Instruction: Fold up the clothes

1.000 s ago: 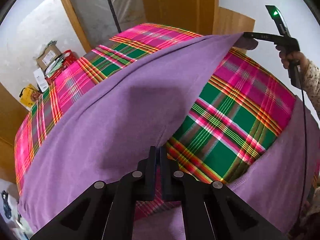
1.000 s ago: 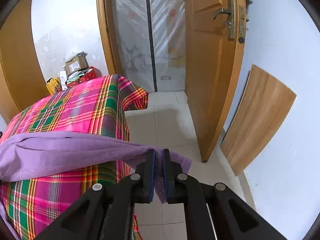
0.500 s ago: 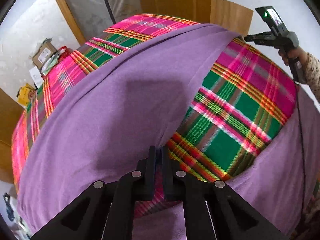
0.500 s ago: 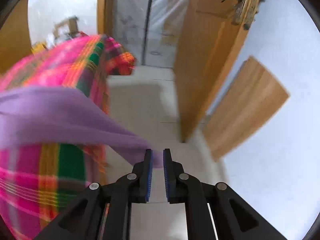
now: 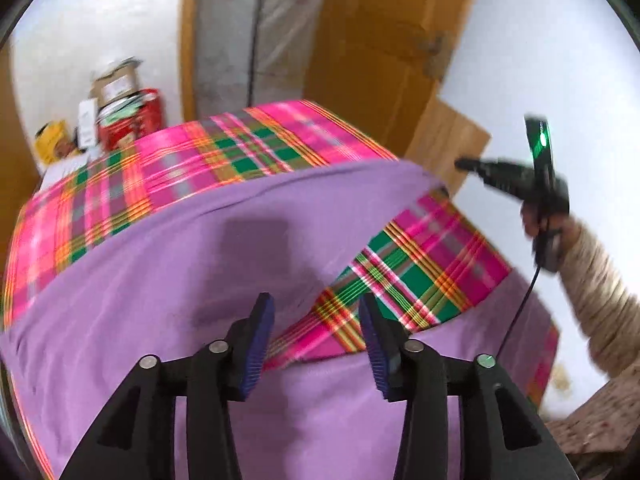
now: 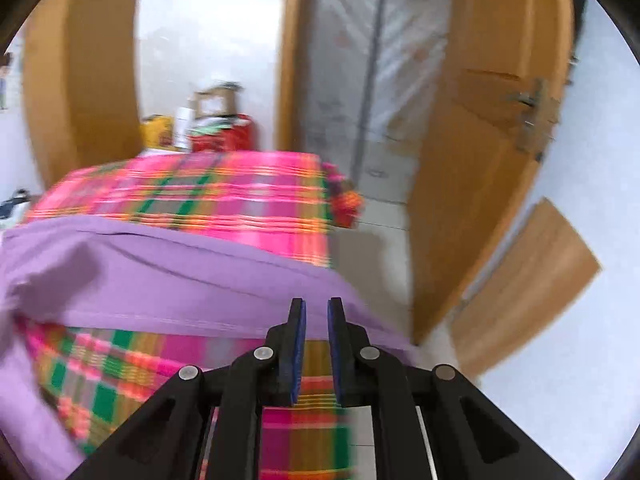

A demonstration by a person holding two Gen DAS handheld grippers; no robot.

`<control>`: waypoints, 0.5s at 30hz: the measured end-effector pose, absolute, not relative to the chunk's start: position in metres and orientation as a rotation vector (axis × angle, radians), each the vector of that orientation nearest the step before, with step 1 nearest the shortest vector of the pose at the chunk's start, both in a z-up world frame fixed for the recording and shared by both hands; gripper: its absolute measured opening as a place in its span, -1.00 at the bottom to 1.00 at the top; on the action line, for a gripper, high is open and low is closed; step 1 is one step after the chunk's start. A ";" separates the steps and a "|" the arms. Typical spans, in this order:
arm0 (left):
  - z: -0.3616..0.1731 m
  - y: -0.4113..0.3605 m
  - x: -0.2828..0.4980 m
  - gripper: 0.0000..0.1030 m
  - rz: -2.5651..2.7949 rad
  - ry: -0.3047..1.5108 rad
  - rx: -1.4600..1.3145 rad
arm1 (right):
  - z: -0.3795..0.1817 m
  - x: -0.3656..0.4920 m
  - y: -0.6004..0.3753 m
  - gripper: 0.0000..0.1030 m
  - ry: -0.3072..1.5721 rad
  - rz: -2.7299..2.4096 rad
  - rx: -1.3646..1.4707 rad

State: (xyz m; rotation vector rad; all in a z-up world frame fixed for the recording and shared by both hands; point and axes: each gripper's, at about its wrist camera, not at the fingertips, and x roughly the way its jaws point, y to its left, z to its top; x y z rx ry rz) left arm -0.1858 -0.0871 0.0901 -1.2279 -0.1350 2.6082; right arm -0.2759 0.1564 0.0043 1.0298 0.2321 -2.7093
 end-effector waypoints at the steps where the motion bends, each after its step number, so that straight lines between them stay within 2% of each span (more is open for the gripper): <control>1: 0.094 -0.094 -0.177 -0.08 2.638 -0.141 -1.226 | 0.006 -0.272 0.147 -0.78 0.226 -2.684 1.016; 10: 0.097 -0.173 -0.113 0.04 2.859 -0.109 -1.429 | -0.017 -0.262 0.027 -0.78 0.226 -2.387 1.028; 15: 0.068 -0.217 -0.103 0.06 2.889 -0.251 -1.542 | -0.041 -0.251 -0.044 -0.78 0.243 -2.193 1.039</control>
